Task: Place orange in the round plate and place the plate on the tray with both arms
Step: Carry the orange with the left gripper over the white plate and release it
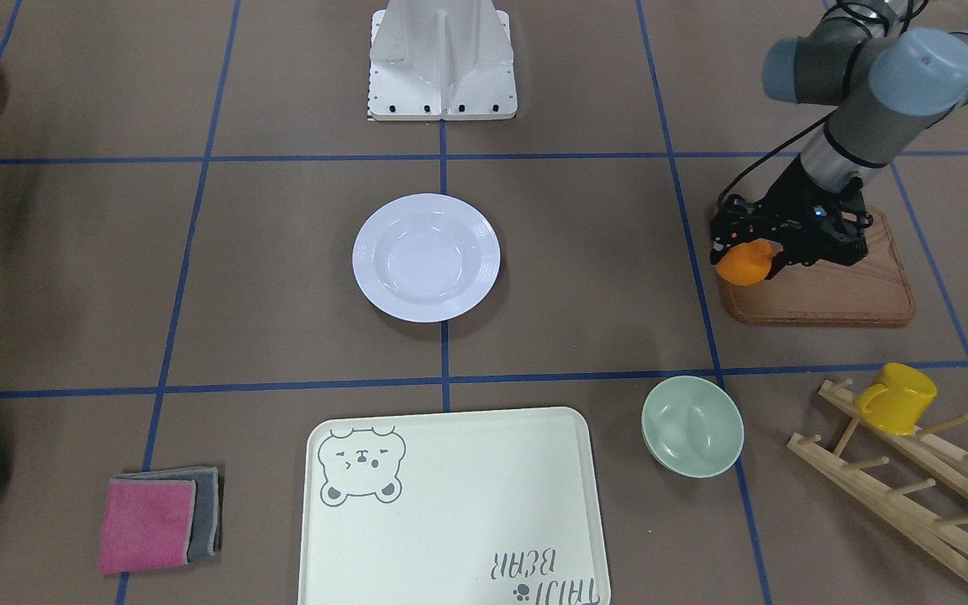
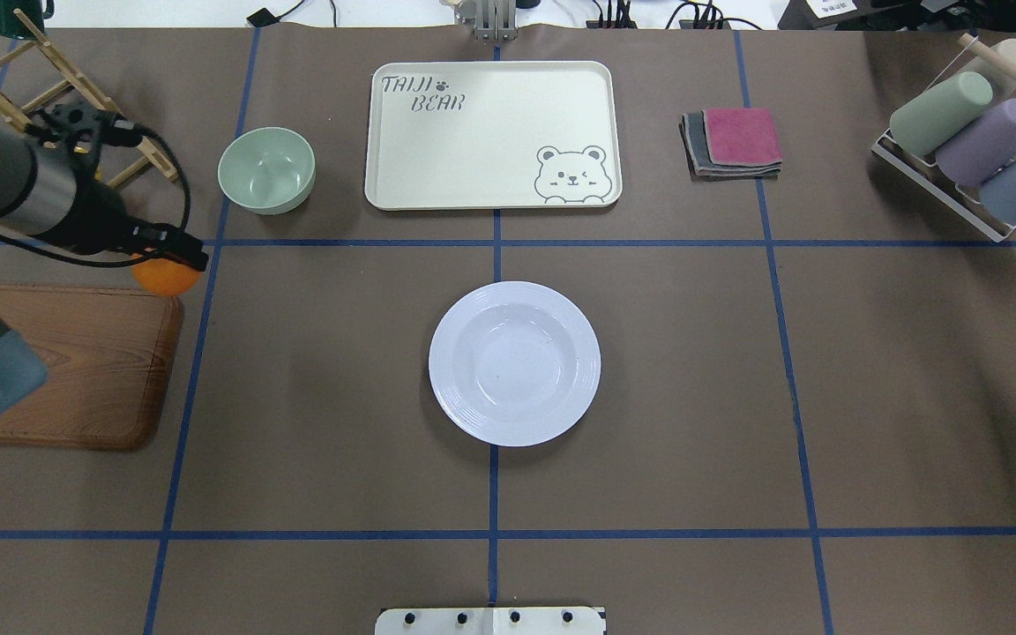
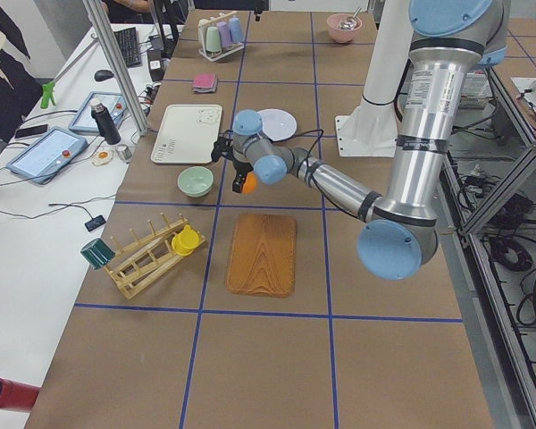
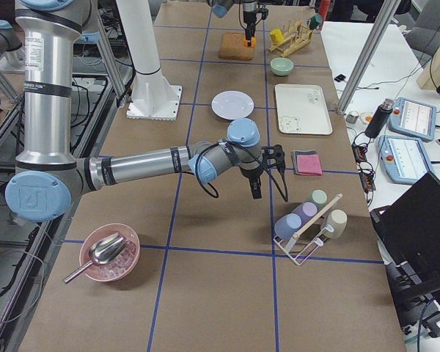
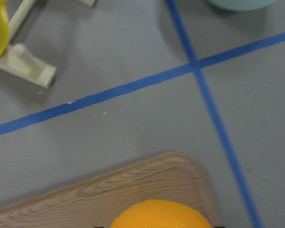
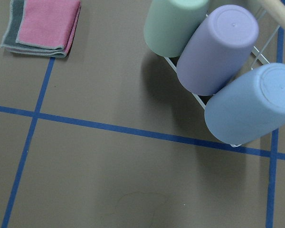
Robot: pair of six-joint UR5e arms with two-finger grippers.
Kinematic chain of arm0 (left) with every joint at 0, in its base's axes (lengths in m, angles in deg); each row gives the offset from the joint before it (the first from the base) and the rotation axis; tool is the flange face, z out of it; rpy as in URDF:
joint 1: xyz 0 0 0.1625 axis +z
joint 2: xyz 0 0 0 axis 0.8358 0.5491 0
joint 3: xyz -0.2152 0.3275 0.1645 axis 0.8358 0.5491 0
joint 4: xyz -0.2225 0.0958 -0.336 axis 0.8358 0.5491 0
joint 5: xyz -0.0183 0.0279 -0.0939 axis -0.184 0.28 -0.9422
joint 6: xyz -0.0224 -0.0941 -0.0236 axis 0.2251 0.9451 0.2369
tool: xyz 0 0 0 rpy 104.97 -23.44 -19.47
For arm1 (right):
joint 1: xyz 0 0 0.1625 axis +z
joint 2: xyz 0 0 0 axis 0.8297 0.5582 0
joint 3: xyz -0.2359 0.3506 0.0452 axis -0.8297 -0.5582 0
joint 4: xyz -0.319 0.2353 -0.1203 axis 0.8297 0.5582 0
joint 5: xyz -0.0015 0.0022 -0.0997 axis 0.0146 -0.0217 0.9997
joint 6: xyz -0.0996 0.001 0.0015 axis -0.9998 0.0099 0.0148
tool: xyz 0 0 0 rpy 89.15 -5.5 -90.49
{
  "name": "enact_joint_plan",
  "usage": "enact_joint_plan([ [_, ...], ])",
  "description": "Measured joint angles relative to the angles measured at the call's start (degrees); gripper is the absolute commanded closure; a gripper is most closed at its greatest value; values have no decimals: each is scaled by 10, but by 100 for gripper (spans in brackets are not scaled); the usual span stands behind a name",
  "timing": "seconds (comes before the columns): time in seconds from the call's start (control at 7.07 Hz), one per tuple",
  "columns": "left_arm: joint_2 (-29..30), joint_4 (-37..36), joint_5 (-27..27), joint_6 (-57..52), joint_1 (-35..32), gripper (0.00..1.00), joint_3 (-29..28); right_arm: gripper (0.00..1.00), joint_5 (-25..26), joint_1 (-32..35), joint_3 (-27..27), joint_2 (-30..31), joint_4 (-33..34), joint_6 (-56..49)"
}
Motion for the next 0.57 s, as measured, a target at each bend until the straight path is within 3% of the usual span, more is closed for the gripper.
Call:
enact_joint_plan([
  [0.28,125,-116,59,105,77,100,-1,0,1,-33,0,-5,-81,149],
  [0.57,248,-170,129,214,158,100,-61,0,6,-62,0,-6,-156,271],
])
